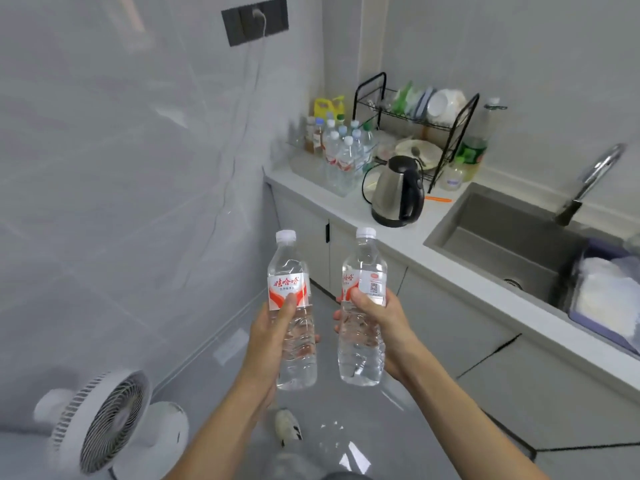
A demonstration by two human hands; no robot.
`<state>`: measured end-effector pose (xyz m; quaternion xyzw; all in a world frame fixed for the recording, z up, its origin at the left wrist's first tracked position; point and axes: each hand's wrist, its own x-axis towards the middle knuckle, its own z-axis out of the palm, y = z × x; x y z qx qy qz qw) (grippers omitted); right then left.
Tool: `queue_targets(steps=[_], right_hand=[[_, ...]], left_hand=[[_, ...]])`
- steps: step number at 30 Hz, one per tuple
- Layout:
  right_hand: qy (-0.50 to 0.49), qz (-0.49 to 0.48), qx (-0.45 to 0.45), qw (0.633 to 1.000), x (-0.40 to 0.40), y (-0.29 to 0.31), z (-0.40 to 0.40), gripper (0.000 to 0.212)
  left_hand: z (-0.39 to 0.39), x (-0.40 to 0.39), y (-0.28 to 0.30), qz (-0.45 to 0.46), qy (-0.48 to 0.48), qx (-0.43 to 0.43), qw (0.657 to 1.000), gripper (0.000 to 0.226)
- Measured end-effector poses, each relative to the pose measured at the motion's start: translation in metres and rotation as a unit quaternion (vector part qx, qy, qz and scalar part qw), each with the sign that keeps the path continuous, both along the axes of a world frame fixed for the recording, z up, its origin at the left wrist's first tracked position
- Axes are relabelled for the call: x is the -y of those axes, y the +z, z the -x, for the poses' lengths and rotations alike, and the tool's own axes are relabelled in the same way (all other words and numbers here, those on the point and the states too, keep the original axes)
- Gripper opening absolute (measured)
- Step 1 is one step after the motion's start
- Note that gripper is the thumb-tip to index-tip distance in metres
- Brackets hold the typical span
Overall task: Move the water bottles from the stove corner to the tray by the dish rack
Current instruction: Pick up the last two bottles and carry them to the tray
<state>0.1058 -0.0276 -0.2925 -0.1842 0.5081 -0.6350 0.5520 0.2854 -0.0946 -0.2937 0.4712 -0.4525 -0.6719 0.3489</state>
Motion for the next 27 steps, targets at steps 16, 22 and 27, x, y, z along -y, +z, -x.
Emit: queue_targets(steps=[16, 22, 27], right_hand=[[-0.035, -0.047, -0.064, 0.996, 0.328, -0.005, 0.063, 0.056], [-0.067, -0.072, -0.054, 0.994, 0.418, -0.022, 0.112, 0.053], [-0.071, -0.075, -0.050, 0.993, 0.502, -0.038, 0.168, 0.055]], left_hand=[[0.068, 0.341, -0.022, 0.005, -0.028, -0.007, 1.000, 0.056], [0.119, 0.437, -0.021, 0.006, -0.055, 0.003, 0.998, 0.055], [0.173, 0.517, -0.021, 0.028, -0.082, 0.022, 0.996, 0.045]])
